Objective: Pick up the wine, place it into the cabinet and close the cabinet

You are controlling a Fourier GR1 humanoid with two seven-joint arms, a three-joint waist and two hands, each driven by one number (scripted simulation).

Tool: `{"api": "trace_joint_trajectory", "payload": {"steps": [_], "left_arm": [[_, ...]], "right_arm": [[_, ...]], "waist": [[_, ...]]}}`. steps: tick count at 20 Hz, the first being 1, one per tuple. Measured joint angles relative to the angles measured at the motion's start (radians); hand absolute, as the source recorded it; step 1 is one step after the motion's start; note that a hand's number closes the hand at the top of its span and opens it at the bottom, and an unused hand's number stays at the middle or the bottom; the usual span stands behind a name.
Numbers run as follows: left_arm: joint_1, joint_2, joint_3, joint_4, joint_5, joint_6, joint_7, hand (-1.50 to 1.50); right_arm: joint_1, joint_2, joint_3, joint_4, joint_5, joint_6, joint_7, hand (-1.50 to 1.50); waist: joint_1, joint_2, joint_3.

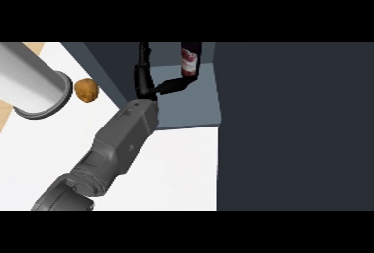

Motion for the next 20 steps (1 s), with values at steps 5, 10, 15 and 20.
{"api": "trace_joint_trajectory", "payload": {"steps": [5,10,15,20], "left_arm": [[0.003,0.000,0.005,0.000,-0.003,-0.011,-0.012,-1.50],[0.010,0.000,-0.001,-0.007,-0.012,-0.061,-0.033,-1.50],[0.012,0.000,-0.013,-0.005,-0.022,-0.101,-0.037,-1.50],[0.016,0.000,-0.029,-0.009,-0.018,-0.135,-0.030,-1.50]], "right_arm": [[-0.006,0.001,0.014,-0.001,0.001,-0.005,0.005,-1.50],[-0.005,0.006,0.027,0.001,0.004,-0.010,0.000,-1.50],[-0.016,0.002,0.012,0.004,0.002,-0.009,-0.002,-1.50],[-0.013,0.008,0.035,0.001,0.004,-0.017,0.007,-1.50]], "waist": [[-0.003,0.000,0.000],[-0.001,0.001,-0.001],[0.000,0.001,-0.001],[0.001,0.000,-0.003]]}}
